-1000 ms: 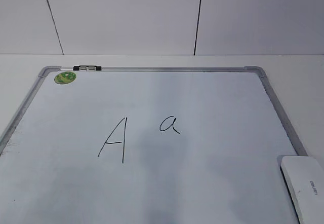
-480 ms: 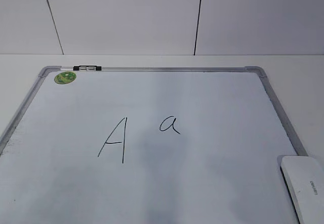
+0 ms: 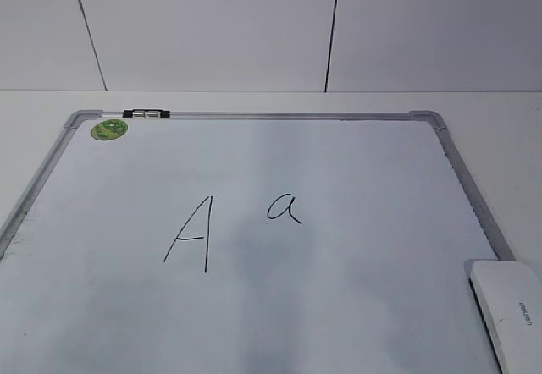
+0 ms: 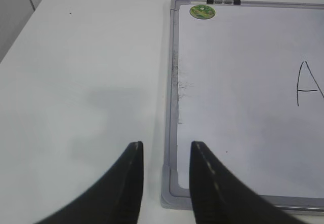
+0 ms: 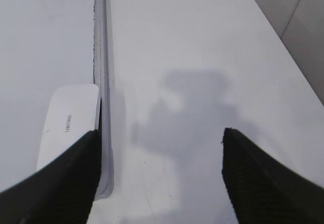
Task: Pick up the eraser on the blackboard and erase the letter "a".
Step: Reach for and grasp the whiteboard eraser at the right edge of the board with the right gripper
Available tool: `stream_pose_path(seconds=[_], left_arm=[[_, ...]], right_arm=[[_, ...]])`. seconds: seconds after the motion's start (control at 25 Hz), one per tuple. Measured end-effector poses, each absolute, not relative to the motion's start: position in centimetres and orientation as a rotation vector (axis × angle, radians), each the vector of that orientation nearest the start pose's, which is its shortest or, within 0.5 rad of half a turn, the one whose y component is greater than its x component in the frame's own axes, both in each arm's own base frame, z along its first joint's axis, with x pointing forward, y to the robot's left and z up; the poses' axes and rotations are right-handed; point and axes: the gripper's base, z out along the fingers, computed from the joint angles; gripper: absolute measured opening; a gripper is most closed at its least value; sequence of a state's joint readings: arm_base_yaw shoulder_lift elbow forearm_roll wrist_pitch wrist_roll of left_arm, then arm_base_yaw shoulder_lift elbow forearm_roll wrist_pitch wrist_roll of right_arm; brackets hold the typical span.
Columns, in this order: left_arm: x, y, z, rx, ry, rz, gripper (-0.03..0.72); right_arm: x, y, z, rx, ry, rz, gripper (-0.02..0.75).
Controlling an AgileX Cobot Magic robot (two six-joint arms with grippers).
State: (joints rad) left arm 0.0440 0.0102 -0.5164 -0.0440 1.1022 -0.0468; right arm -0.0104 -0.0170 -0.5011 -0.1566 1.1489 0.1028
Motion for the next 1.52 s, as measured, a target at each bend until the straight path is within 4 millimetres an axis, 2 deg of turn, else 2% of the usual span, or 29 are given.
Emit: stream_pose_path(seconds=[0.32, 0.56, 0.68, 0.92, 1.24, 1.52], left_arm=[[-0.7, -0.4, 27.9, -0.091, 2.077, -0.06, 0.235], [-0.7, -0.7, 27.9, -0.088, 2.076, -0.098, 0.235], [-0.7, -0.7, 27.9, -0.088, 2.076, -0.104, 0.235], [-0.7, -0.7, 27.9, -0.088, 2.076, -0.105, 0.235], [-0.7, -0.7, 27.9, -0.087, 2.076, -0.106, 0.235], [-0.7, -0.7, 27.9, -0.087, 2.076, -0.106, 0.235]], right_arm=[[-1.2, -1.2, 27.1, 0.136, 2.103, -0.127, 0.592], [-1.1, -0.6, 27.1, 0.128, 2.111, -0.036, 0.592], [-0.4, -0.4, 27.1, 0.127, 2.161, -0.009, 0.592], [1.3, -0.1, 28.5, 0.048, 2.243, 0.013, 0.592], [2.4, 0.2, 30.8, -0.008, 2.246, 0.022, 0.592], [4.8, 0.3, 32.5, -0.033, 2.283, 0.024, 0.592]])
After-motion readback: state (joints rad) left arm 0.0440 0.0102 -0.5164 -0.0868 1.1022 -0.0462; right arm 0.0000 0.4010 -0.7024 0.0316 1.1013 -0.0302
